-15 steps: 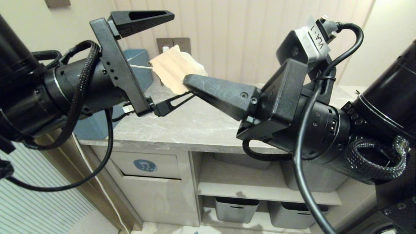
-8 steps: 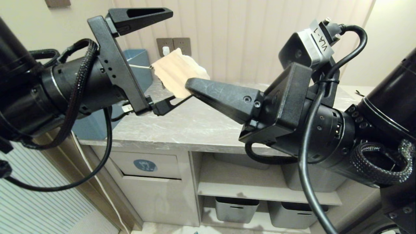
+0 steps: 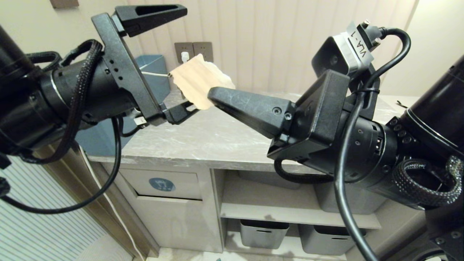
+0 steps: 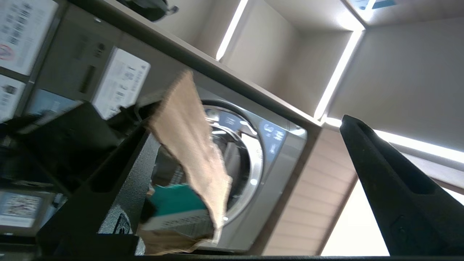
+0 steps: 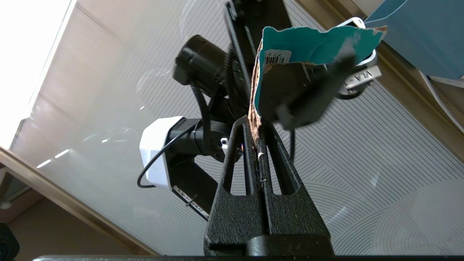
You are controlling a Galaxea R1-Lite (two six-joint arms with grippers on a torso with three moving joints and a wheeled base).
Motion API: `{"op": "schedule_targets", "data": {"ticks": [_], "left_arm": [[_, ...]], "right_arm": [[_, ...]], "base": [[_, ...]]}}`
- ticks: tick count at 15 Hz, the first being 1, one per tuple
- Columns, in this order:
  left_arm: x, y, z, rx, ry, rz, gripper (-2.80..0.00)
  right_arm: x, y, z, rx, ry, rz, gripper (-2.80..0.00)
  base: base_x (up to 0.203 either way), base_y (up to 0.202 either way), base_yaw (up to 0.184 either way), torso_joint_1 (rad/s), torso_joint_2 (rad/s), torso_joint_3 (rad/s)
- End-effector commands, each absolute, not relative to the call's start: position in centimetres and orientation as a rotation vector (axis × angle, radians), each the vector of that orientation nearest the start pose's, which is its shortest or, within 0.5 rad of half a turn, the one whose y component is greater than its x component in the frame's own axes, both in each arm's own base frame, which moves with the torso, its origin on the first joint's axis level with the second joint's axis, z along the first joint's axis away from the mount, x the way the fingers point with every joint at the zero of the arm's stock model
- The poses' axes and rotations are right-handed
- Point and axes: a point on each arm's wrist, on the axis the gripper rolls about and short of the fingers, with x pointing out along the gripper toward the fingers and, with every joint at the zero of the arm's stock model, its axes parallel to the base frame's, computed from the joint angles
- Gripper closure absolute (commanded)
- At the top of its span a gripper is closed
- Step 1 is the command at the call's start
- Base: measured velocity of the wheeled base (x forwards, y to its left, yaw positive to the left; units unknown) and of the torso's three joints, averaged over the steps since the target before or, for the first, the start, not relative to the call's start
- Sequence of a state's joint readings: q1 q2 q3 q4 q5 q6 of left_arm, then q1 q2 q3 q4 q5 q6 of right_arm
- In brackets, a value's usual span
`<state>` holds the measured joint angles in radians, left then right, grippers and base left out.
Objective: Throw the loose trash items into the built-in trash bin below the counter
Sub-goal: Hand it to the other hand
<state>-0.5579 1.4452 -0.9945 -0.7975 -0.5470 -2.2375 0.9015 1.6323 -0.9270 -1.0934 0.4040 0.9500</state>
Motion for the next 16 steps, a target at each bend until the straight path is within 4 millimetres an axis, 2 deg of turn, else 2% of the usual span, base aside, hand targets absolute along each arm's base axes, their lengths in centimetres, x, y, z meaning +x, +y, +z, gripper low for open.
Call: {"op": "schedule_targets", "data": {"ticks": [1, 4, 5, 6, 16], "left_arm": [[20.0, -13.8, 33.0, -1.963, 1.002, -1.017, -2.80], [19.6, -13.6, 33.2, -1.961, 1.001, -1.026, -2.80], [19.8, -13.7, 33.0, -1.963, 1.006, -1.014, -1.59], [20.0, -13.8, 32.7, -1.962, 1.014, -1.003, 0.00], [20.9, -14.4, 31.1, -1.970, 1.053, -0.936, 0.00]], "right_arm": [[17.5, 23.6, 28.2, 0.903, 0.239, 1.392, 0.00], [17.5, 23.6, 28.2, 0.903, 0.240, 1.391, 0.00], [17.5, 23.6, 28.2, 0.903, 0.239, 1.392, 0.00], [17.5, 23.6, 28.2, 0.903, 0.238, 1.392, 0.00], [17.6, 23.6, 28.0, 0.902, 0.243, 1.385, 0.00]], "base": [[0.000, 0.000, 0.000, 0.000, 0.00, 0.000], [0.000, 0.000, 0.000, 0.000, 0.00, 0.000], [0.000, 0.000, 0.000, 0.000, 0.00, 0.000], [0.000, 0.000, 0.000, 0.000, 0.00, 0.000], [0.000, 0.000, 0.000, 0.000, 0.00, 0.000]]}}
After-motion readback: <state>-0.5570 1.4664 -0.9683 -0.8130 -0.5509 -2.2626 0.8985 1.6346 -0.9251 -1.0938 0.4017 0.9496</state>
